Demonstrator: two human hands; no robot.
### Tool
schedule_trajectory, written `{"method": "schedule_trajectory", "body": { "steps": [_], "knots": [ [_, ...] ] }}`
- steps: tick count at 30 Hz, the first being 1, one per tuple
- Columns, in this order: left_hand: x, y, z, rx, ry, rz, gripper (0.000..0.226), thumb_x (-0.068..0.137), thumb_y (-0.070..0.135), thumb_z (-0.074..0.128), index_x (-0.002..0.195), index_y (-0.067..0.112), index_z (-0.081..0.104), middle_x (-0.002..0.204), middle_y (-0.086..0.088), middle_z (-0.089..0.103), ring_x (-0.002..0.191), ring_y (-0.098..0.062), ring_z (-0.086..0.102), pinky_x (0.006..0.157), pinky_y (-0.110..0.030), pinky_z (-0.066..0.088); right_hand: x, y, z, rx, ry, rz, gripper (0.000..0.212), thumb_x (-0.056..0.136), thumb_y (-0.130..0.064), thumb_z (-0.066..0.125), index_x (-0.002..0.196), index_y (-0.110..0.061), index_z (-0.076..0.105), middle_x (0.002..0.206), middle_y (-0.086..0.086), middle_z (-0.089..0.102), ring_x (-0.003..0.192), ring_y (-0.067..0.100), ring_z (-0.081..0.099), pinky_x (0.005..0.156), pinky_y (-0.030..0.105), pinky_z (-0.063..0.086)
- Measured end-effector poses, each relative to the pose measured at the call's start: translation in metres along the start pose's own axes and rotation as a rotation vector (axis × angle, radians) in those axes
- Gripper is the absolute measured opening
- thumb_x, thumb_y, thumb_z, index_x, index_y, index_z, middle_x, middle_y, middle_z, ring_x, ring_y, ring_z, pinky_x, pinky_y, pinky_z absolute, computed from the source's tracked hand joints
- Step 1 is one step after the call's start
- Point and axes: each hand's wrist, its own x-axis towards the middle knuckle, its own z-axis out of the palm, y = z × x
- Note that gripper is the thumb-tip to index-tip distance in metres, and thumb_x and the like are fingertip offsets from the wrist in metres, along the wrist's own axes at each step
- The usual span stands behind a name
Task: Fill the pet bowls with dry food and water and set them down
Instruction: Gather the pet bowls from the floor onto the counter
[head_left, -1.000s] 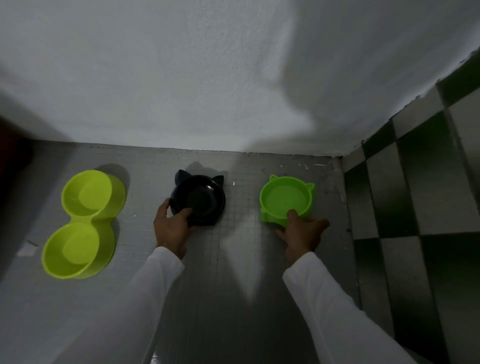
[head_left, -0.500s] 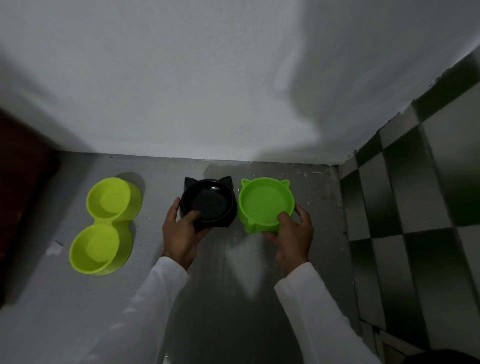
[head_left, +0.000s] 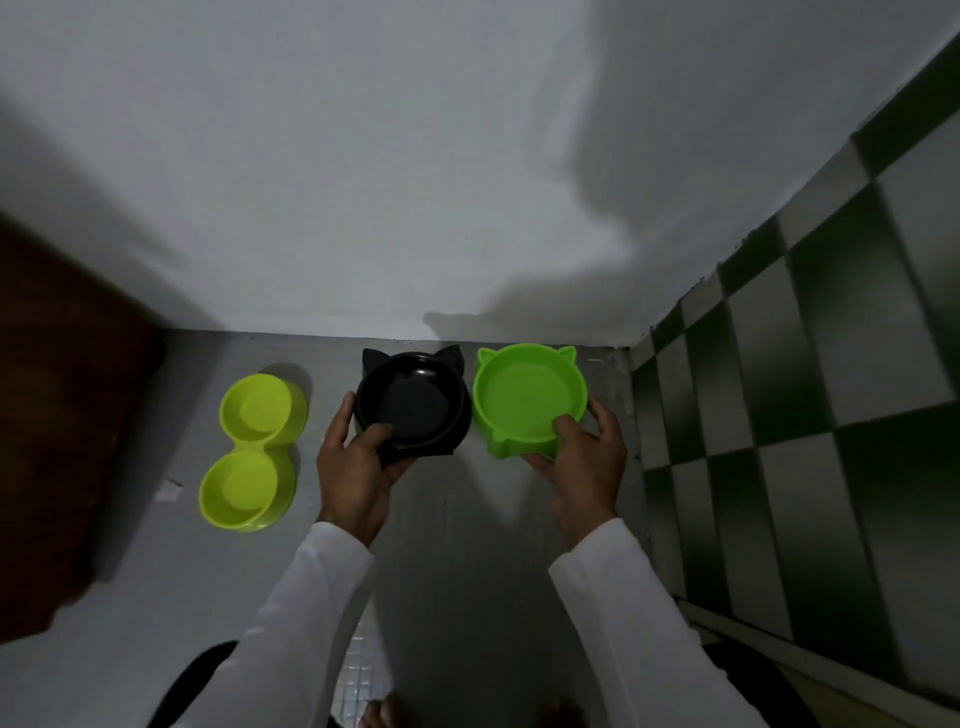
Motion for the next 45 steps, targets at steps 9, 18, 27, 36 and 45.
{"method": "schedule_trajectory", "body": {
  "steps": [9, 18, 27, 36, 45],
  "knots": [
    [-0.125, 0.114, 0.025, -0.003, -0.005, 0.006, 0.074, 0.092, -0.009, 0.057, 0.154, 0.029, 0.044, 0.137, -0.012, 0.064, 0.107, -0.03, 0.07, 0.082, -0.048, 0.062, -0.124, -0.114, 0.001, -0.024, -0.037, 0.019, 0.052, 0.092, 0.002, 0.06, 0.135, -0.027, 0.059, 0.111, -0.003, 0.06, 0.101, 0.026, 0.062, 0.062, 0.042, 0.062],
    [-0.251, 0.224, 0.056, 0.038, -0.018, 0.016, 0.07, 0.093, -0.008, 0.057, 0.153, 0.026, 0.045, 0.137, -0.013, 0.063, 0.114, -0.034, 0.067, 0.091, -0.055, 0.059, -0.249, -0.229, 0.003, -0.012, -0.047, 0.004, 0.055, 0.091, 0.001, 0.061, 0.135, -0.03, 0.06, 0.119, 0.0, 0.06, 0.106, 0.029, 0.062, 0.068, 0.049, 0.063],
    [-0.348, 0.315, 0.079, 0.009, -0.049, 0.042, 0.073, 0.093, -0.005, 0.059, 0.154, 0.031, 0.043, 0.139, -0.009, 0.062, 0.118, -0.034, 0.067, 0.088, -0.053, 0.06, -0.347, -0.327, 0.006, 0.03, -0.089, -0.023, 0.055, 0.092, 0.001, 0.061, 0.138, -0.029, 0.058, 0.118, -0.002, 0.059, 0.106, 0.028, 0.063, 0.067, 0.044, 0.063],
    [-0.421, 0.369, 0.112, -0.028, -0.081, 0.089, 0.069, 0.093, -0.007, 0.058, 0.153, 0.027, 0.046, 0.129, -0.006, 0.067, 0.11, -0.029, 0.07, 0.086, -0.055, 0.061, -0.402, -0.396, -0.007, 0.07, -0.132, -0.092, 0.05, 0.091, 0.001, 0.061, 0.131, -0.029, 0.062, 0.13, 0.01, 0.058, 0.11, 0.033, 0.063, 0.062, 0.04, 0.06],
    [-0.478, 0.411, 0.151, -0.082, -0.15, 0.148, 0.066, 0.093, -0.005, 0.06, 0.15, 0.029, 0.049, 0.124, -0.008, 0.069, 0.099, -0.027, 0.073, 0.075, -0.044, 0.062, -0.445, -0.465, -0.022, 0.087, -0.169, -0.231, 0.045, 0.09, 0.0, 0.064, 0.126, -0.028, 0.063, 0.115, 0.0, 0.061, 0.107, 0.033, 0.064, 0.063, 0.043, 0.062]
  ]
}}
